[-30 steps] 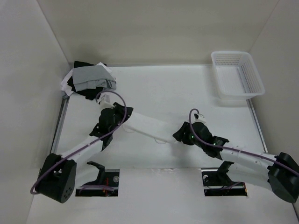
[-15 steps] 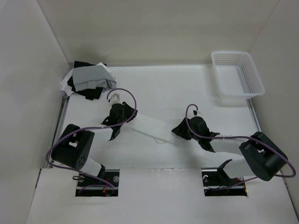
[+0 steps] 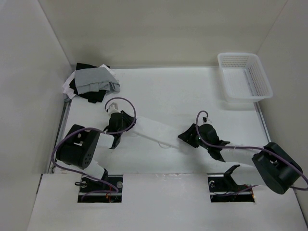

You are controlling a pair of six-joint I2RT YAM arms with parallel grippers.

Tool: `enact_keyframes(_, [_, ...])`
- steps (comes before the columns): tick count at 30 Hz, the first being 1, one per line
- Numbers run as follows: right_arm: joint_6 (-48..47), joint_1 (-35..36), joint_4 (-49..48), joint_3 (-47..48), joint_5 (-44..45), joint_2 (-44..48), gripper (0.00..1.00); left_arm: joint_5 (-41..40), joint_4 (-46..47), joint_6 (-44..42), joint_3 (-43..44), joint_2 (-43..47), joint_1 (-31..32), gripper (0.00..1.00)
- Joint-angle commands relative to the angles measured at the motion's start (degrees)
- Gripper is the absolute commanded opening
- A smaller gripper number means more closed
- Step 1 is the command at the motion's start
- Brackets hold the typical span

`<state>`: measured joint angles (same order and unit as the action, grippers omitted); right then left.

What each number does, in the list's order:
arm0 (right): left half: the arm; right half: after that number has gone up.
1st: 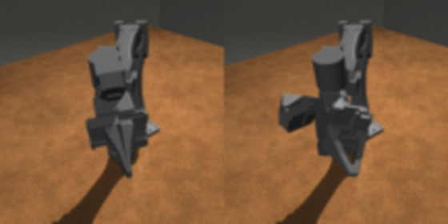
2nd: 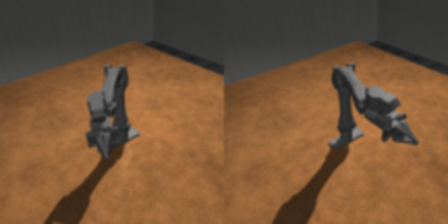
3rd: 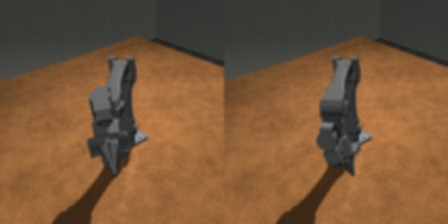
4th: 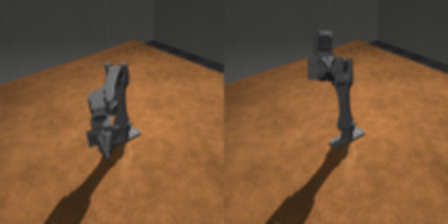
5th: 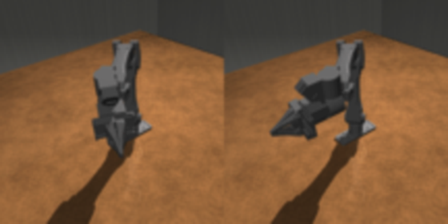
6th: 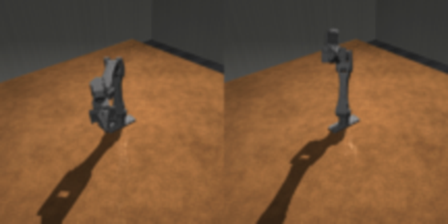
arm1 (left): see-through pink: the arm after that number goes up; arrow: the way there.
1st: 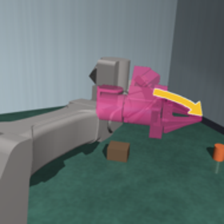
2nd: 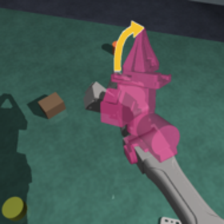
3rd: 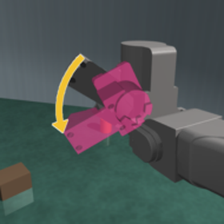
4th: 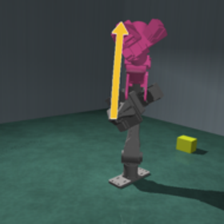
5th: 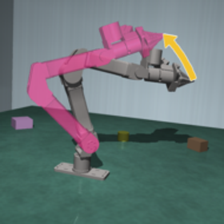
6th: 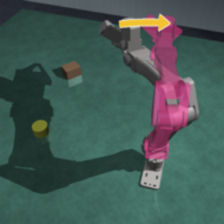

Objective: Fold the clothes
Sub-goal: Fold the tank top

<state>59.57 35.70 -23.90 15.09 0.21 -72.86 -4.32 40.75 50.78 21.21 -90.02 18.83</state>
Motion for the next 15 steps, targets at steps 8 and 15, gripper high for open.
enact_keyframes(8, [-0.4,0.6,2.9,2.6,0.6,-4.4,0.40,-0.5,1.5,0.5,-2.1,7.7,1.5,0.23])
enact_keyframes(15, [-0.5,-1.0,0.3,0.5,0.4,-0.9,0.09,-0.6,-3.8,0.5,-2.5,15.0,2.0,0.23])
